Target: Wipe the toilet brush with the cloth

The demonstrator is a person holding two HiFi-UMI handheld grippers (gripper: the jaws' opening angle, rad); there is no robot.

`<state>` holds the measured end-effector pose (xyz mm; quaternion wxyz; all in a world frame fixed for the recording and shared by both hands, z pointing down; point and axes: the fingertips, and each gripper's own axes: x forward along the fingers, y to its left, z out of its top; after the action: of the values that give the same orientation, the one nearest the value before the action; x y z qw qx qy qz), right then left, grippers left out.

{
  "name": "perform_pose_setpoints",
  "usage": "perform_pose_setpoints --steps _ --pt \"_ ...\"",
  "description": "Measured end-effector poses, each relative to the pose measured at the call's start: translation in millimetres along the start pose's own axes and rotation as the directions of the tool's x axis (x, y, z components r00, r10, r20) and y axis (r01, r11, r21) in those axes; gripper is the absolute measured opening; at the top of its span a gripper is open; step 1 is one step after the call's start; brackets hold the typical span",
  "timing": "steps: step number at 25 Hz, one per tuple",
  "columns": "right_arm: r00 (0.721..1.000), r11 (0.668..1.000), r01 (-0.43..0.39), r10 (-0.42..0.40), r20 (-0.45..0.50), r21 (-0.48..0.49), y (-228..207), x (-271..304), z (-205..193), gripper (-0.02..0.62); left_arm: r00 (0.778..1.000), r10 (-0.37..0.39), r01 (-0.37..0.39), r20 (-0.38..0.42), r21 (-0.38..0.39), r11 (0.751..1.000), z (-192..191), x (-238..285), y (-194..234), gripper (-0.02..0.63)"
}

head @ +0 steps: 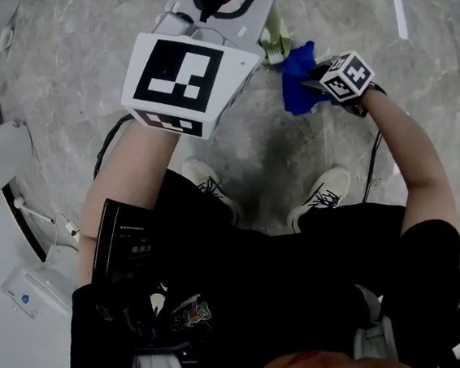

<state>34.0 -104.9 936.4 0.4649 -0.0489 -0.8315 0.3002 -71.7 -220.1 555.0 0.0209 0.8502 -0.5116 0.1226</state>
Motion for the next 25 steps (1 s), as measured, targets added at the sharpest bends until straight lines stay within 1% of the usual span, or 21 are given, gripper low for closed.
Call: perform_pose_setpoints --steps 2,3,4,5,6,7,9,11,12,13,14,15,17,18,19,20,21,22,23,24,25 --pt "0.996 0.997 -0.083 0.083 0.037 0.007 35 18 17 0.066 1.0 0.0 0.0 0.003 0.0 1.0 1 2 -1 0.078" --pt "0.99 0.993 -0.117 0.115 0.082 0.027 50 23 31 0.066 1.0 0.001 -0.001 0.002 0.0 1.0 0 3 -1 0.078" --pt "0.979 0.986 -0.156 0.147 0.14 0.054 63 25 47 0.066 1.0 0.003 -0.003 0.0 0.0 1.0 0 3 -1 0.078" --pt "0.961 0.976 -0.203 0.184 0.205 0.08 74 23 64 0.066 1.0 0.006 -0.006 -0.003 0.0 1.0 -2 3 0 0.078" --pt "0.935 0.96 -0.262 0.228 0.27 0.097 86 17 81 0.066 1.0 0.008 -0.008 -0.007 0.0 1.0 -3 3 0 0.078" --pt "0.9 0.94 -0.326 0.277 0.336 0.099 97 5 98 0.066 1.0 0.009 -0.009 -0.011 0.0 1.0 -4 3 1 0.078" --pt "0.806 0.895 -0.442 0.368 0.463 0.06 117 -31 132 0.064 1.0 0.011 -0.011 -0.021 0.0 1.0 -6 3 3 0.078" --pt "0.705 0.866 -0.5 0.416 0.574 -0.014 128 -80 166 0.064 0.999 0.015 -0.015 -0.03 0.003 1.0 -7 4 4 0.078" --pt "0.658 0.856 -0.514 0.439 0.612 -0.062 132 -107 181 0.064 0.999 0.019 -0.019 -0.034 0.004 1.0 -8 4 6 0.078" --pt "0.615 0.843 -0.525 0.474 0.63 -0.121 138 -134 193 0.064 0.999 0.025 -0.025 -0.037 0.001 1.0 -8 3 8 0.078" --pt "0.581 0.828 -0.527 0.516 0.629 -0.192 147 -160 202 0.064 0.999 0.029 -0.029 -0.035 -0.005 1.0 -8 3 10 0.078" --pt "0.559 0.814 -0.517 0.556 0.616 -0.265 156 -185 209 0.064 0.999 0.028 -0.028 -0.028 -0.015 0.999 -7 3 11 0.078" --pt "0.53 0.781 -0.495 0.618 0.581 -0.38 172 -226 219 0.064 1.0 0.013 -0.013 -0.008 -0.023 1.0 -4 2 7 0.078" --pt "0.521 0.762 -0.494 0.645 0.559 -0.418 179 -239 222 0.064 1.0 0.003 -0.003 -0.004 -0.013 1.0 -3 2 4 0.078" --pt "0.521 0.744 -0.498 0.667 0.532 -0.446 184 -246 223 0.066 1.0 -0.004 0.004 -0.006 0.002 1.0 -2 2 1 0.078" --pt "0.527 0.729 -0.509 0.684 0.504 -0.457 186 -245 221 0.066 1.0 -0.006 0.006 -0.011 0.017 1.0 -3 2 -1 0.078" --pt "0.537 0.718 -0.531 0.695 0.477 -0.449 184 -238 215 0.066 1.0 -0.003 0.003 -0.015 0.029 1.0 -4 2 -1 0.078" --pt "0.557 0.713 -0.561 0.701 0.446 -0.42 179 -224 206 0.066 1.0 0.002 -0.002 -0.02 0.034 0.999 -6 3 1 0.078" --pt "0.591 0.713 -0.594 0.701 0.399 -0.372 172 -204 191 0.065 1.0 0.007 -0.006 -0.024 0.032 0.999 -7 4 3 0.078" --pt "0.642 0.722 -0.622 0.692 0.331 -0.303 161 -177 170 0.066 1.0 0.01 -0.01 -0.03 0.024 1.0 -8 4 5 0.078" --pt "0.701 0.744 -0.631 0.668 0.248 -0.219 147 -148 144 0.066 0.999 0.013 -0.013 -0.034 0.014 1.0 -8 5 7 0.078"
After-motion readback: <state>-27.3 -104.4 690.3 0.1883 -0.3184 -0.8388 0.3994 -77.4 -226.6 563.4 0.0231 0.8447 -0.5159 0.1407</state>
